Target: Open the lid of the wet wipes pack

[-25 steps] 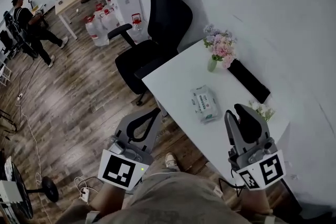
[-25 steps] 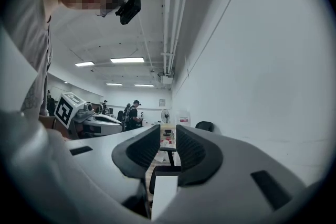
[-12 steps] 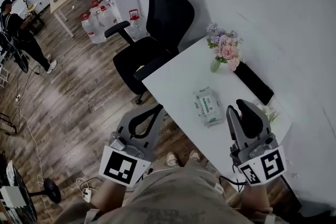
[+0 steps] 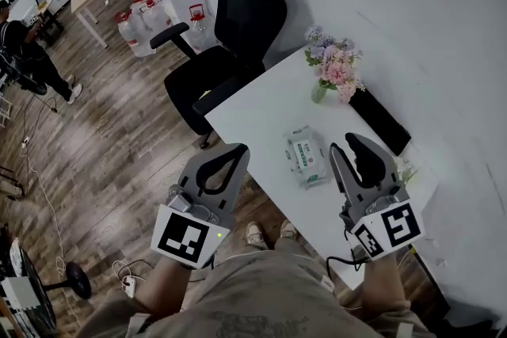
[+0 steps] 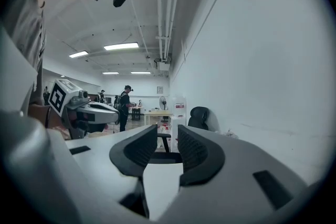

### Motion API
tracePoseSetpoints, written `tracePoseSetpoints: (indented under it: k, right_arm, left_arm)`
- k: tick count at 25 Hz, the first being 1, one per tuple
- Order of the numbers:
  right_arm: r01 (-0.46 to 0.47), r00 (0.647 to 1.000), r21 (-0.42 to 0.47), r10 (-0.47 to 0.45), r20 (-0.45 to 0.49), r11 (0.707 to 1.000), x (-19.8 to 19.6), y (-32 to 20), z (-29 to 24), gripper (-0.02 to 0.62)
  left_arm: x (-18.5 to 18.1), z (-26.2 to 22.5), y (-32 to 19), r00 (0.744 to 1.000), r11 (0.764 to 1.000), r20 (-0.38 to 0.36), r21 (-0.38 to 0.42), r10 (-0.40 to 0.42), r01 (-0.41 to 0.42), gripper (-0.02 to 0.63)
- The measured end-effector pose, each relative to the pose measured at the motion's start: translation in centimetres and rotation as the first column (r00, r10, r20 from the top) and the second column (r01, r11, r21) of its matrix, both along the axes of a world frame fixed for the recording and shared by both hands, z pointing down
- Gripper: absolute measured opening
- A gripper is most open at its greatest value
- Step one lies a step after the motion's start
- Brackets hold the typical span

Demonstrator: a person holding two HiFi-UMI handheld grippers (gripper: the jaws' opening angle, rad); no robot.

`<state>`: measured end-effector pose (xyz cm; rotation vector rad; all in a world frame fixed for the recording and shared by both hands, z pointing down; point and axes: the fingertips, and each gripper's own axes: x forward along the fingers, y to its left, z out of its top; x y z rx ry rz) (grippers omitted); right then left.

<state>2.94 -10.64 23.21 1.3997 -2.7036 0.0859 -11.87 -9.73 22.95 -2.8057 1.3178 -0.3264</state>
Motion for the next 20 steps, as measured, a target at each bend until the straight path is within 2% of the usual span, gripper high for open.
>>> tracePoseSetpoints:
  k: [9, 16, 20]
  right_arm:
    - [-0.036, 0.997, -0.174, 0.025, -0.068, 0.984, 0.4, -5.4, 10.1, 0.158]
    - [-0.034, 0.994, -0.304, 0.000, -0.112, 0.952, -0.2, -7.1, 18.2, 0.165]
    - [-0.042, 0.989, -0.348, -0.011, -0.148, 0.936, -0.3, -7.7, 22.3, 0.172]
  left_arm:
    - [3.8, 5.6, -4.3, 0.998, 0.997, 0.025, -0.061, 0.050, -0.049, 0.015]
    - [5.4, 13.6, -6.5, 0.996, 0.976, 0.054, -0.208, 0.073, -0.060, 0.015]
    - [6.3, 17.5, -7.4, 0.995, 0.965, 0.050, -0.250, 0.088, -0.073, 0.015]
